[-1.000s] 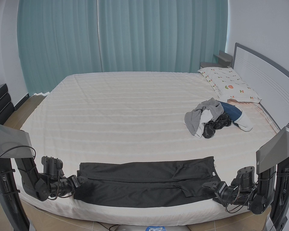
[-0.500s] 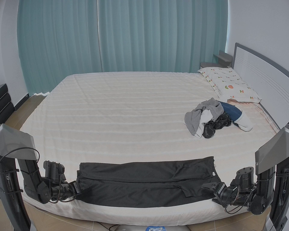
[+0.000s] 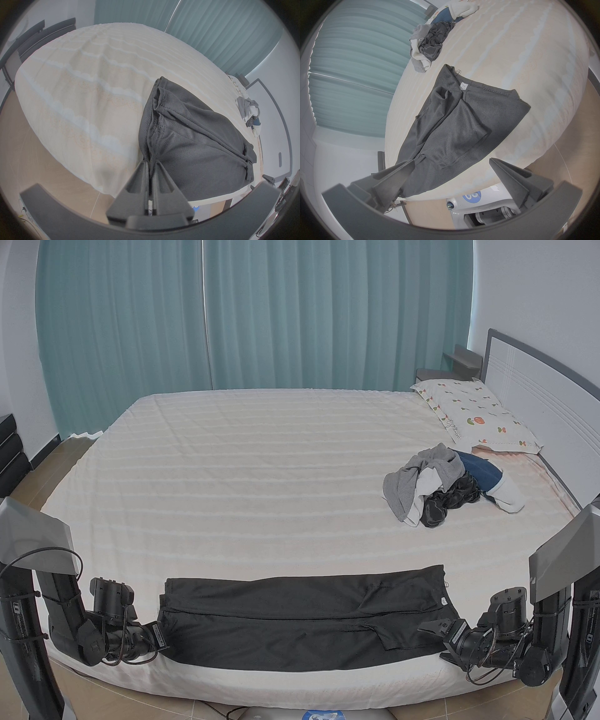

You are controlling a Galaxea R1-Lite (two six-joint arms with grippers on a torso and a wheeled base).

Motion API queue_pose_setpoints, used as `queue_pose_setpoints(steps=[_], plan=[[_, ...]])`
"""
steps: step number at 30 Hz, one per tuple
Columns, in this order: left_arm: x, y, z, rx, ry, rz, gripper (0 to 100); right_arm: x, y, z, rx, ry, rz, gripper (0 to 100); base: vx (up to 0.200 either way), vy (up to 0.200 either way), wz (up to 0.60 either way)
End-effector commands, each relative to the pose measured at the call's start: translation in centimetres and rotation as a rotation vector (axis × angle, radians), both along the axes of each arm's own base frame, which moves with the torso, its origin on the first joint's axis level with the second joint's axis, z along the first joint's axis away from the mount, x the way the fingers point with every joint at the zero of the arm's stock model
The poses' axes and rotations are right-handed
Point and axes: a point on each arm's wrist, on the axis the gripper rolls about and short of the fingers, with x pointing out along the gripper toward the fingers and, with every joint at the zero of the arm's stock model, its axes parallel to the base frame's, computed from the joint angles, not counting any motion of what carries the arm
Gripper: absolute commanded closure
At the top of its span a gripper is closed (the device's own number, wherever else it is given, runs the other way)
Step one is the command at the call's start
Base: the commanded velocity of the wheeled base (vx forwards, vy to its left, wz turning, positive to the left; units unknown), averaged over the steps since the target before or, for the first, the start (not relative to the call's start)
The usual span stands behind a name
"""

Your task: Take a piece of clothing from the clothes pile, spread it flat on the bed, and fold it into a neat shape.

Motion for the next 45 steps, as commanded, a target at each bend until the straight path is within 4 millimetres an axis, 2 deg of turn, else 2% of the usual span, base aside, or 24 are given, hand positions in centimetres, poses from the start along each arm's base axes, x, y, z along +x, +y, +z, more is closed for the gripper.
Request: queue_pose_setpoints(steps=[1,2,3,7,23,26,29,33,36,39,40,45], plan=[[-0.2,0.0,0.0,0.005,0.005,-0.007,100,-0.4,-0.1,0.0,-0.002,0.009,0.001,0,0.000,0.000,0.00],[-0.4,0.0,-0.1,0.013,0.011,-0.018,100,-0.4,-0.1,0.0,-0.002,0.009,0.001,0,0.000,0.000,0.00],[-0.4,0.0,0.0,0.015,0.009,-0.021,0,-0.4,-0.1,0.0,-0.002,0.009,0.001,0,0.000,0.000,0.00],[-0.4,0.0,0.2,0.013,-0.003,-0.022,0,-0.4,-0.1,0.0,-0.002,0.009,0.001,0,0.000,0.000,0.00],[1.3,0.0,5.3,-0.097,-0.251,0.076,0,-0.4,0.0,0.0,-0.003,0.009,0.007,0,0.000,0.000,0.00],[2.0,-0.2,6.0,-0.103,-0.289,0.069,0,-0.4,0.0,0.0,-0.003,0.009,0.007,0,0.000,0.000,0.00],[3.5,-0.9,6.9,-0.107,-0.328,0.046,0,-0.4,0.0,0.0,-0.003,0.009,0.007,0,0.000,0.000,0.00],[5.2,-1.4,7.1,-0.098,-0.298,0.031,0,-0.4,0.0,0.0,-0.002,0.009,0.008,0,0.000,0.000,0.00],[5.9,-2.0,5.7,-0.083,-0.251,0.006,0,-0.4,0.0,0.0,-0.003,0.009,0.007,0,0.000,0.000,0.00],[5.7,-2.2,4.6,-0.059,-0.213,-0.022,0,-0.4,0.0,0.0,-0.003,0.009,0.007,0,0.000,0.000,0.00],[5.7,-2.2,3.2,-0.029,-0.175,-0.051,0,-0.4,0.0,0.0,-0.002,0.010,0.006,0,0.000,0.000,0.00],[6.0,-1.9,-0.1,0.085,-0.128,-0.065,0,-0.4,0.0,0.0,-0.002,0.010,0.006,0,0.000,0.000,0.00]])
